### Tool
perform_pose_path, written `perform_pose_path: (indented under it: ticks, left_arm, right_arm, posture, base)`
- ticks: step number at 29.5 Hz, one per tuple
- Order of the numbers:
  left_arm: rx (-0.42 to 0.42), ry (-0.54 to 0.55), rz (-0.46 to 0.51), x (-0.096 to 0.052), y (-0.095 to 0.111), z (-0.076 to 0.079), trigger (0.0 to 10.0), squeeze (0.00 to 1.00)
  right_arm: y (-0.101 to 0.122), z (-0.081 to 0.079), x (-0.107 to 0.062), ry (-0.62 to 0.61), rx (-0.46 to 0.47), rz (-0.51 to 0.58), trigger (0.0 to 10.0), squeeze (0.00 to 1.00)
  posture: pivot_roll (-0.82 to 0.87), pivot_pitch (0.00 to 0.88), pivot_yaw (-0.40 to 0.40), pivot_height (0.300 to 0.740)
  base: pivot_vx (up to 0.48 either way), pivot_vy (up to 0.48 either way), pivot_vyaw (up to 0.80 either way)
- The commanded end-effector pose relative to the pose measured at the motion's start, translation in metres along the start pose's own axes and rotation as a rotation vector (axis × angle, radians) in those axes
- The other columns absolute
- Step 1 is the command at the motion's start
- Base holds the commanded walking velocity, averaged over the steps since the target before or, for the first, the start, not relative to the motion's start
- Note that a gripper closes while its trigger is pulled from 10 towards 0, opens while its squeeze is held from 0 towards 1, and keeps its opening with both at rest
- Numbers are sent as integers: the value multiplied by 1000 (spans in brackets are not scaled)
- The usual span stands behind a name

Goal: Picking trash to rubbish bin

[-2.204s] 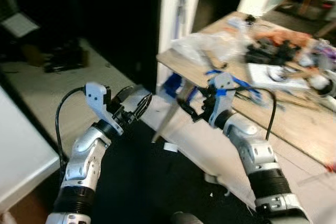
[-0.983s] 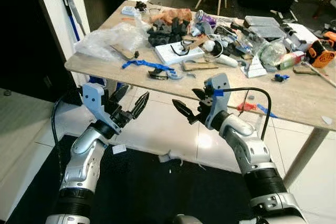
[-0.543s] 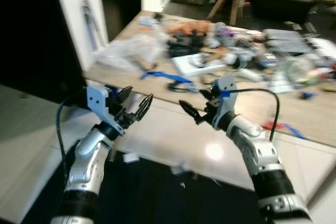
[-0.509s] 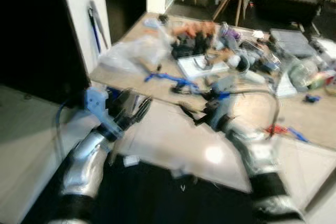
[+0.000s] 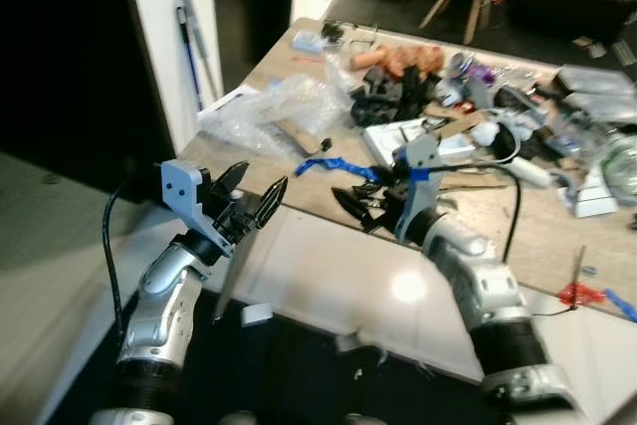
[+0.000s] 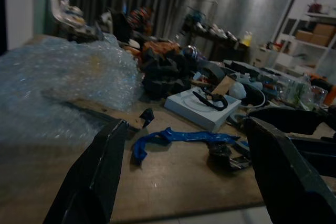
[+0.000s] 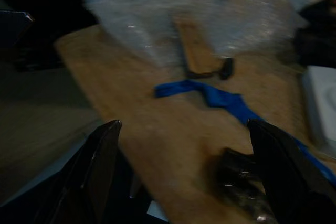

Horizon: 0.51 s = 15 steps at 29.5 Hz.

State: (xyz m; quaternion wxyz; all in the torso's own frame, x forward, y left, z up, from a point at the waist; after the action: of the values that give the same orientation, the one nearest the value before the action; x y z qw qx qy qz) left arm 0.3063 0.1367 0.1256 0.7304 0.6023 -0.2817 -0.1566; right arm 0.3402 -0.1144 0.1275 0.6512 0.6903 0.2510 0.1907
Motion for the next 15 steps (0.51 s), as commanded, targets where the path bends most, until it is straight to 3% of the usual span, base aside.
perform_pose_path:
  ticks: [1,4,7,15]
  left_arm:
    - [6,-20,-5,3,-1,4,10000,0]
    - [7,-20,-4,3,-1,4,10000,0]
    - [4,-16,-8,3,-1,3,10000,0]
    - [57,-66,-29,1,0,7,10000,0]
  right_arm:
    - [-1,5,-3,-14,1,-11,10000,0]
    - [-1,5,-3,-14,3,-7,10000,0]
    - [-1,5,-4,-15,11,-2,10000,0]
    - [0,7,-7,29,-75,-58,10000,0]
  posture:
    - [4,0,-36,740]
    - [4,0,-36,740]
    - [4,0,-38,740]
    - [8,0,-36,740]
  base:
    - [334,0,-788]
    - [330,0,-796]
    - [286,0,0]
    - [0,0,0]
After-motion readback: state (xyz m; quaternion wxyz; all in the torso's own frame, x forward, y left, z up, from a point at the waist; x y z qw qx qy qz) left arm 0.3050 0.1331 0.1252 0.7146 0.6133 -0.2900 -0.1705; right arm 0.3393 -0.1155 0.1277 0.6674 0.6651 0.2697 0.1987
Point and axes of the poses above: a point about 5 cm out from each wrist's last joint towards the gripper, its own x axis pointing out of the wrist towards the gripper, its own y axis along the axis of the wrist's last joint, z = x × y, the point moved 2 cm from there along x, pointing out of the wrist towards the gripper, and after that the axes turned 2 degrees about x, right-handed, at the moved point
